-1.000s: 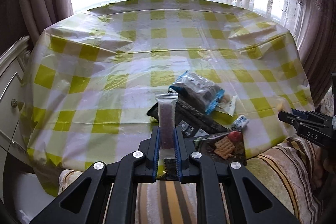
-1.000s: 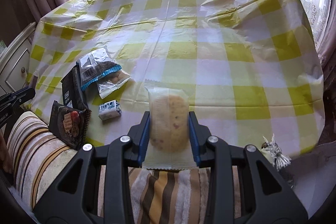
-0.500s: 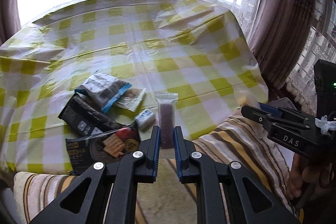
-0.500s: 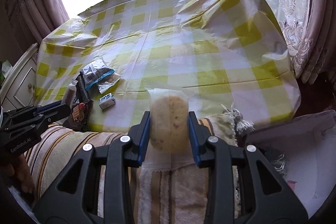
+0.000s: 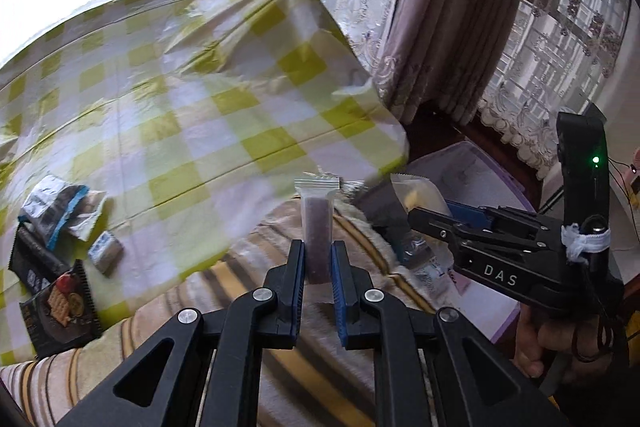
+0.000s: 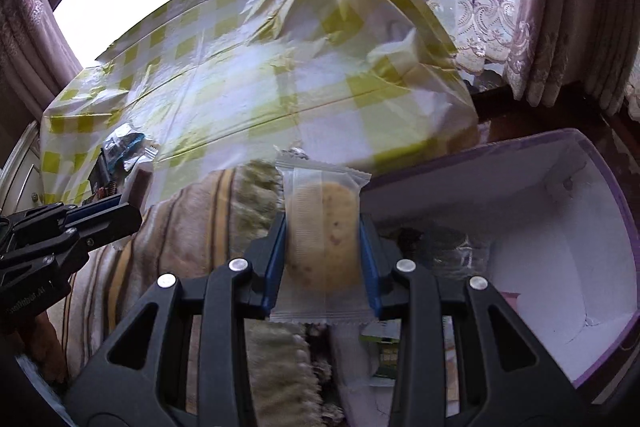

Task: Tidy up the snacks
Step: 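Carry both snacks over the white box and open both tools to drop them, then move both open tools back over the remaining snacks on the table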

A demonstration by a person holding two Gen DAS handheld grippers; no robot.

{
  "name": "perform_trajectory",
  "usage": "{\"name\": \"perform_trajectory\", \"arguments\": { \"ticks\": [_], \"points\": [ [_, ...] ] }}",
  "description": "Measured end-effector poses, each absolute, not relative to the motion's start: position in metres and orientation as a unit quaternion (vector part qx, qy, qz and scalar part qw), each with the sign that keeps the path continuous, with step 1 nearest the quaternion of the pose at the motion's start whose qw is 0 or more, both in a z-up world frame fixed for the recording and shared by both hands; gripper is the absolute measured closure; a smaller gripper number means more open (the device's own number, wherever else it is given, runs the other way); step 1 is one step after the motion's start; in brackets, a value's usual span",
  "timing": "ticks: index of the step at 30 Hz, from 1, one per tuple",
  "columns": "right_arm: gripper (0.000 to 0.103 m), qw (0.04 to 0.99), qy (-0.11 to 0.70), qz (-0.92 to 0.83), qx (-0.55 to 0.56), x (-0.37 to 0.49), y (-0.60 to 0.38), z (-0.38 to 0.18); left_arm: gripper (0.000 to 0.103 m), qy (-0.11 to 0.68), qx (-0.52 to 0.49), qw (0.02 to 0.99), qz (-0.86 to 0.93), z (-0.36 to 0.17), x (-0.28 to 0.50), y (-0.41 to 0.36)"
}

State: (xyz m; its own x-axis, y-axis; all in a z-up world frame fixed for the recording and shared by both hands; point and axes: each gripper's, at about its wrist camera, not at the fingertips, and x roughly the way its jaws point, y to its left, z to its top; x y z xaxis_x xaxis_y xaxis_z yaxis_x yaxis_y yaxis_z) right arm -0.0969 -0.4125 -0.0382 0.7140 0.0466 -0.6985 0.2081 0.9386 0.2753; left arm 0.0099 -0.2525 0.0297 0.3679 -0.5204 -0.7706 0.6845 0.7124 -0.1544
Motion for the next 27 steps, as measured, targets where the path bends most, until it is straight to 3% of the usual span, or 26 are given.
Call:
{"name": "perform_trajectory", "arguments": {
  "ticks": [13,15,16,17,21,24,27],
  "points": [
    [0.064,0.887,0.399,-0.134,0.189,-0.137,-0.481,-0.055,0.087,0.462,0.106,0.761,-0.444,0.012,-0.010,-0.318],
    [0.049,0.884,0.401,-0.145,0.192,-0.140,-0.486,-0.054,0.086,0.470,0.109,0.755,-0.444,0.008,-0.011,-0.320],
    [0.034,0.884,0.401,-0.148,0.191,-0.139,-0.488,-0.054,0.086,0.473,0.109,0.754,-0.443,0.007,-0.011,-0.319],
    [0.025,0.884,0.400,-0.153,0.188,-0.140,-0.489,-0.052,0.083,0.476,0.108,0.753,-0.441,0.007,-0.010,-0.319],
    [0.023,0.892,0.393,-0.158,0.161,-0.140,-0.483,-0.044,0.043,0.461,0.113,0.776,-0.415,0.011,-0.016,-0.312],
    [0.015,0.900,0.386,-0.158,0.125,-0.138,-0.471,-0.036,0.030,0.424,0.130,0.807,-0.389,0.020,-0.024,-0.306],
    [0.014,0.907,0.381,-0.163,0.079,-0.133,-0.453,-0.028,0.028,0.410,0.147,0.829,-0.350,0.023,-0.025,-0.298]
  ]
}}
